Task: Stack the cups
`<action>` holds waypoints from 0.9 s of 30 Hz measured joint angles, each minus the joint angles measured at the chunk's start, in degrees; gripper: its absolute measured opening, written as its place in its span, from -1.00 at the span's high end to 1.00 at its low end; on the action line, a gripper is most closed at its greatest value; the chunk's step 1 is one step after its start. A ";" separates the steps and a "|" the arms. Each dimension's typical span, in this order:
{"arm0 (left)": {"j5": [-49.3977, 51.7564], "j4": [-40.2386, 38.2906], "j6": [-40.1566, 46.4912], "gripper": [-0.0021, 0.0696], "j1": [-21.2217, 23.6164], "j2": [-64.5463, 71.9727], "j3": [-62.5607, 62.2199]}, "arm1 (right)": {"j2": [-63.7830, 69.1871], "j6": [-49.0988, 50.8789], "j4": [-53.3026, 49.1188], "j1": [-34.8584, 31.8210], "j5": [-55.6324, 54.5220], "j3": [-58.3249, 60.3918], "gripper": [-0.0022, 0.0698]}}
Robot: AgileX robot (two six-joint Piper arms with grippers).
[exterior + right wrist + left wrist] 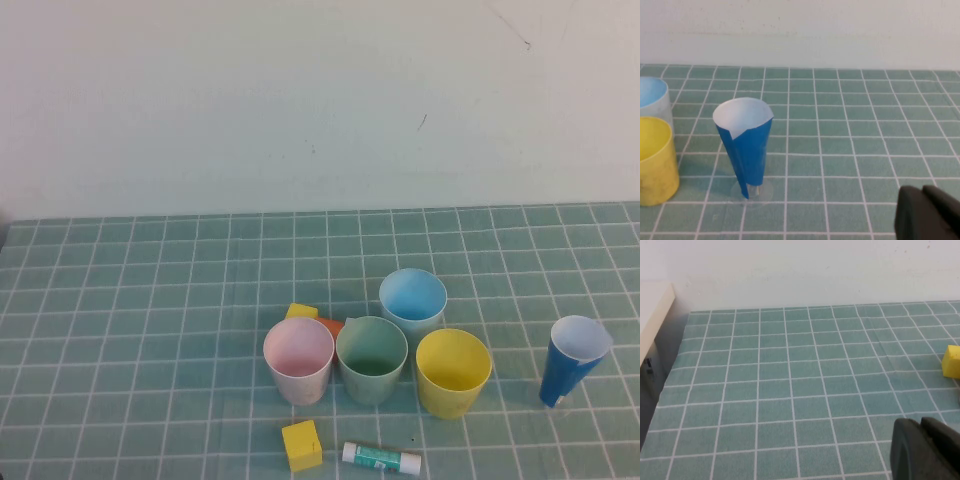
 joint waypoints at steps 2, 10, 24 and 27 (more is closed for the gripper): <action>0.00 0.00 0.00 0.95 0.00 0.00 0.00 | 0.00 0.00 0.00 0.00 0.00 0.00 0.95; 0.00 0.35 0.00 0.95 0.00 0.00 0.00 | 0.00 0.00 0.00 0.00 0.00 0.00 0.95; -0.20 -10.67 -1.50 0.95 0.00 0.00 0.00 | 0.00 0.00 0.00 0.00 0.00 0.00 0.95; -0.20 -24.07 -7.84 0.95 0.00 0.00 0.00 | 0.00 0.00 0.00 0.00 0.00 0.00 0.95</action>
